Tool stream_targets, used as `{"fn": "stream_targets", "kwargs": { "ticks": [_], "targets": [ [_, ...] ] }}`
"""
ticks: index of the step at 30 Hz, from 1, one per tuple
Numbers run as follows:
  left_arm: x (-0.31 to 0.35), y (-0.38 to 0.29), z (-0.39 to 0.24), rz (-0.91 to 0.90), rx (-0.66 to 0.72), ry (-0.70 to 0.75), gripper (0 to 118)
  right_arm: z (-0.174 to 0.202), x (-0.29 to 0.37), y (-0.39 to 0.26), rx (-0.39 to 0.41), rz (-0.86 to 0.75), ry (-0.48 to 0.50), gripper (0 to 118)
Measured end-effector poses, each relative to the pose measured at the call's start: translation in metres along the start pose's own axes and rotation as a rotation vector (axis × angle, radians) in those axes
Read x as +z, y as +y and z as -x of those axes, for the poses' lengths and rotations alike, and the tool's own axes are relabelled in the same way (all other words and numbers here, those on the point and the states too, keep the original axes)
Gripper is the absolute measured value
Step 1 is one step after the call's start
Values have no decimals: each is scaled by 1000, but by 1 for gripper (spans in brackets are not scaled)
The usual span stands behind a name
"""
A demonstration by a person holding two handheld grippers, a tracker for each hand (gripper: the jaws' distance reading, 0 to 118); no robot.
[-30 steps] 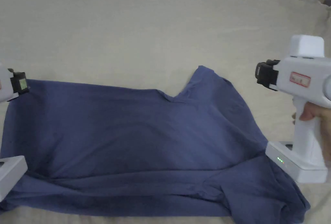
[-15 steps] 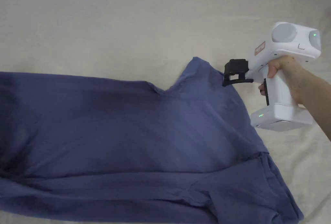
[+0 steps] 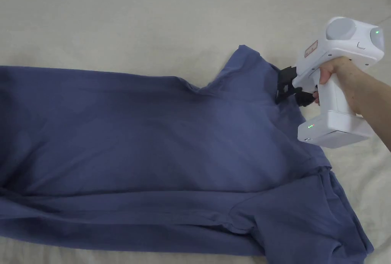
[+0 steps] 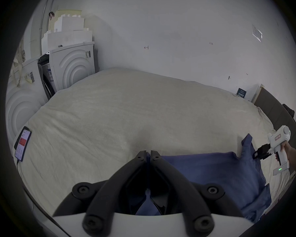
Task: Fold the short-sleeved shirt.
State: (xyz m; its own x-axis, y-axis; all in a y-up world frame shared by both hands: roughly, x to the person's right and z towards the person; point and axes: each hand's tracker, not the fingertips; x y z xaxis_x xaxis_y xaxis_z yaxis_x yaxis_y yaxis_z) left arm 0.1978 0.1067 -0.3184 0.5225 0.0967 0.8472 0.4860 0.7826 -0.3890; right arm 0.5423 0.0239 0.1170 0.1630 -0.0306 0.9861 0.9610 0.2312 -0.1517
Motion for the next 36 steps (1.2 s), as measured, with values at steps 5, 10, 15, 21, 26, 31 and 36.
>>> {"fn": "stream_targets", "kwargs": {
  "ticks": [5, 10, 15, 21, 26, 31, 36],
  "targets": [
    [0, 0, 2, 12, 5, -7, 0, 5, 1, 9, 21, 2, 7, 2],
    [4, 4, 6, 14, 8, -11, 0, -1, 23, 5, 36, -67, 65, 2],
    [15, 11, 14, 18, 48, -31, 0, -10, 82, -17, 73, -195, 162, 2],
    [37, 11, 32, 25, 78, -32, 0, -41, 147, -66, 57, -315, 247, 2],
    [56, 1, 49, 44, 82, -28, 0, -59, 180, -129, 46, -340, 268, 2],
    [73, -22, 59, 76, 94, -35, 0, -82, 180, -180, 29, -337, 273, 2],
    [82, -51, 64, 122, 96, -26, 0, -88, 160, -222, 24, -286, 252, 2]
  ]
}}
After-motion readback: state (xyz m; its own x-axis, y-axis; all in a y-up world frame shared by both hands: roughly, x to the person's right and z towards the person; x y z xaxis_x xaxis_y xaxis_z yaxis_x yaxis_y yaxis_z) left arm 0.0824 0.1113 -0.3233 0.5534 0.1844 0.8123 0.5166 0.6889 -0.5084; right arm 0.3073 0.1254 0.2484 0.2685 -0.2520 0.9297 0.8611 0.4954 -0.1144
